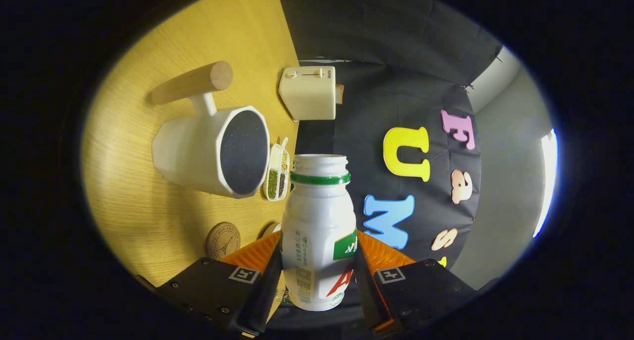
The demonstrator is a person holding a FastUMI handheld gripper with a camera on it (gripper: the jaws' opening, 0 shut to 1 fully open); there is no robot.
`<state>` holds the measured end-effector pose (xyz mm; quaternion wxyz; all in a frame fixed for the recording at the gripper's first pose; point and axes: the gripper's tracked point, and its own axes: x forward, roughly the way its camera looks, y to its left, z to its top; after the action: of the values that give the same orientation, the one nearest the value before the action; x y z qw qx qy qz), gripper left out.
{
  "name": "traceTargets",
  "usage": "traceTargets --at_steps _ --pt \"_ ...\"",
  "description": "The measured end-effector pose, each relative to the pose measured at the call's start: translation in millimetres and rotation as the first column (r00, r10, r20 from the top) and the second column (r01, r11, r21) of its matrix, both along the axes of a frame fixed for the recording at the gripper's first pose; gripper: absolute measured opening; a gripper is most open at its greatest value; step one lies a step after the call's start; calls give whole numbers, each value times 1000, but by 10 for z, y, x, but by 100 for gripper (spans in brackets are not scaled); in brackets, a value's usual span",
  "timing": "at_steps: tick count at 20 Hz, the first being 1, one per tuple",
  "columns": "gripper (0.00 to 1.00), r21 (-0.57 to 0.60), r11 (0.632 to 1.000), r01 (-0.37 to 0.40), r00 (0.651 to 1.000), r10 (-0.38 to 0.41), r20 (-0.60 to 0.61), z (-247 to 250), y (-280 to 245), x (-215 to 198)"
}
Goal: Take the bottle from table, then pour the juice into the cup, finally place the bottle on the coaster
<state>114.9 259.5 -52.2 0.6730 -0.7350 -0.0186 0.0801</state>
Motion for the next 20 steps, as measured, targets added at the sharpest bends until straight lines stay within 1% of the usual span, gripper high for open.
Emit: traceTargets --at_steps 2,5,8,11,13,15,16,18,20 --pt "71 75 997 11 1000 -10 -14 24 -44 10" --pt "71 191 981 28 999 -23 -29 52 -118 26" --pt "71 297 954 38 999 -32 -24 127 -221 30" --pt "71 360 931 56 998 -60 0 233 -366 68" --pt "71 411 909 68 997 -72 -6 258 -441 84" --pt "71 495 865 83 997 -77 -32 248 -497 103" --pt "71 544 834 92 996 -78 -49 232 -523 109" --pt "71 642 762 87 996 -56 -68 203 -531 127" --pt "71 713 695 92 995 -41 -88 186 -537 147"
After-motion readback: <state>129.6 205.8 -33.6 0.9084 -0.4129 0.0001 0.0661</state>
